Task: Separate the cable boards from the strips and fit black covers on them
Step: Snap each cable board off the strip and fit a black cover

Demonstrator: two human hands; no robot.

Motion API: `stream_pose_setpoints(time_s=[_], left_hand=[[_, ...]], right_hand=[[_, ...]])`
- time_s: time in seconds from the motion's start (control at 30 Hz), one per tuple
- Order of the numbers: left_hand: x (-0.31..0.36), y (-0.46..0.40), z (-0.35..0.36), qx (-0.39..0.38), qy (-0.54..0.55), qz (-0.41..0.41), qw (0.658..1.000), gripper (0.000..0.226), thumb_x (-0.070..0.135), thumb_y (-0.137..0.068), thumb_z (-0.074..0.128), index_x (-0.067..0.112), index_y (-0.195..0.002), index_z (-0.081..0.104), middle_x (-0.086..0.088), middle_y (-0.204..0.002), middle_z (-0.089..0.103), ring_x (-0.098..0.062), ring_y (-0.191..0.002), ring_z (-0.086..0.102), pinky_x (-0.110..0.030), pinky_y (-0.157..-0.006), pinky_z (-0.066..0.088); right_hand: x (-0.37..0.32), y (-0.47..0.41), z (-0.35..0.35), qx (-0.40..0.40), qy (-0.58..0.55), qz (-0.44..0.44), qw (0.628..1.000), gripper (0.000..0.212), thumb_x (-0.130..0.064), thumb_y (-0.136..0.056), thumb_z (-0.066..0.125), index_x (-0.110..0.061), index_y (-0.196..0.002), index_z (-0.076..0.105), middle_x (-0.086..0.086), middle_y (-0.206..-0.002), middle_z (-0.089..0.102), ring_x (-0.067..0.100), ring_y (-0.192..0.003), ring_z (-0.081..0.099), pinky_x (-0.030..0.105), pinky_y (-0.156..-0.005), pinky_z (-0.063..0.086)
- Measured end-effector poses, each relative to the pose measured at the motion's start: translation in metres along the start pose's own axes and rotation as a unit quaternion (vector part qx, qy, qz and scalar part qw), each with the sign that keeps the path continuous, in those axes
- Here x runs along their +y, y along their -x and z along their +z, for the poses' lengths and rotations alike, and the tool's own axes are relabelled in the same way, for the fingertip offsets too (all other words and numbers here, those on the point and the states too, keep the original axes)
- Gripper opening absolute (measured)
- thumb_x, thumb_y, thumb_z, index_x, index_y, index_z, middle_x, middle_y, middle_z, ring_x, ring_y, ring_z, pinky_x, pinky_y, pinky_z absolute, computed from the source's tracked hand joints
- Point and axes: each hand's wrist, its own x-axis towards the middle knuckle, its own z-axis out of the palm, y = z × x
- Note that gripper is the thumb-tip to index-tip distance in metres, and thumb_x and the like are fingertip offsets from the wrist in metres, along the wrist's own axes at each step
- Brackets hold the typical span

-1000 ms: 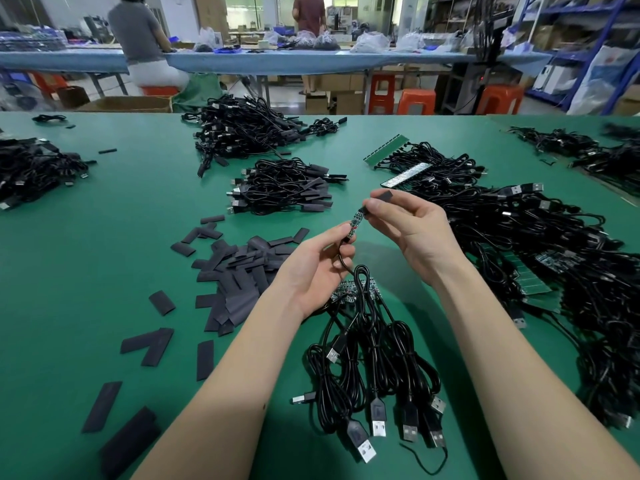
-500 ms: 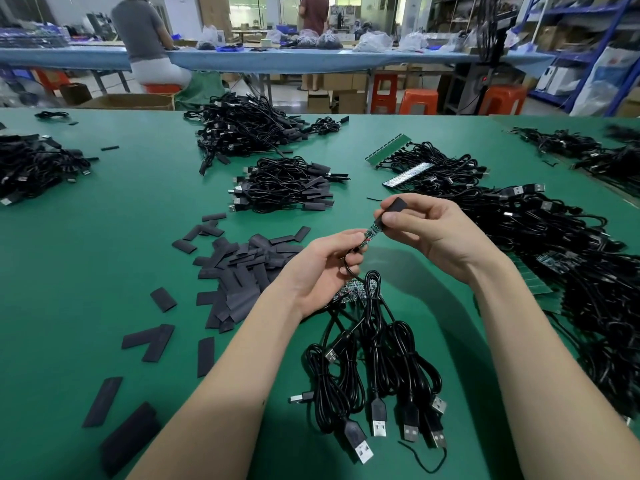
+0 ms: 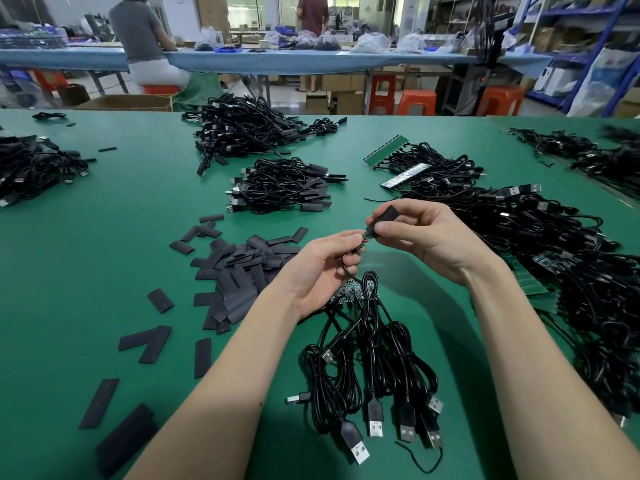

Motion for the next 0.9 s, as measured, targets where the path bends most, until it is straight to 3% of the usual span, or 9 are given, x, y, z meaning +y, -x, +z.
stream_pose_setpoints(time_s=[0.27, 0.6, 0.8, 0.9], left_hand=[[-0.001, -0.001, 0.0, -0.011, 0.008, 0.013, 1.0, 0.014, 0.012, -0.083, 0.065, 0.015, -0.087, 0.052, 0.003, -0.071, 0.059, -0.003, -0.055, 0.044, -0.013, -0.053, 0.035], [-0.001, -0.002, 0.0, -0.002, 0.013, 0.014, 1.0, 0.015, 0.014, -0.081, 0.067, 0.016, -0.085, 0.053, 0.004, -0.071, 0.061, -0.002, -0.054, 0.045, -0.012, -0.052, 0.035], [0.0, -0.002, 0.002, 0.022, 0.013, 0.011, 1.0, 0.019, 0.023, -0.086, 0.067, 0.014, -0.1, 0.061, 0.005, -0.075, 0.063, -0.003, -0.058, 0.052, -0.014, -0.052, 0.041], [0.001, -0.001, 0.002, 0.036, 0.022, 0.004, 0.999, 0.009, 0.02, -0.086, 0.067, 0.016, -0.092, 0.062, 0.001, -0.077, 0.064, -0.006, -0.059, 0.056, -0.014, -0.049, 0.042]], right_hand=[[0.005, 0.001, -0.001, -0.003, -0.039, 0.032, 0.999, 0.016, -0.007, -0.073, 0.075, -0.016, -0.086, 0.078, 0.007, -0.092, 0.076, 0.013, -0.085, 0.071, 0.021, -0.081, 0.056], [0.011, 0.0, 0.005, -0.003, -0.058, 0.039, 0.998, 0.015, -0.008, -0.073, 0.076, -0.016, -0.086, 0.077, 0.007, -0.092, 0.076, 0.013, -0.083, 0.071, 0.02, -0.078, 0.056], [0.021, -0.002, 0.014, 0.058, -0.135, 0.024, 0.989, 0.017, -0.007, -0.074, 0.073, -0.01, -0.09, 0.072, 0.005, -0.088, 0.077, 0.011, -0.079, 0.072, 0.019, -0.075, 0.056], [0.021, -0.002, 0.012, 0.087, -0.162, 0.016, 0.983, 0.015, -0.006, -0.074, 0.074, -0.011, -0.088, 0.073, 0.006, -0.089, 0.077, 0.011, -0.082, 0.073, 0.018, -0.075, 0.056]])
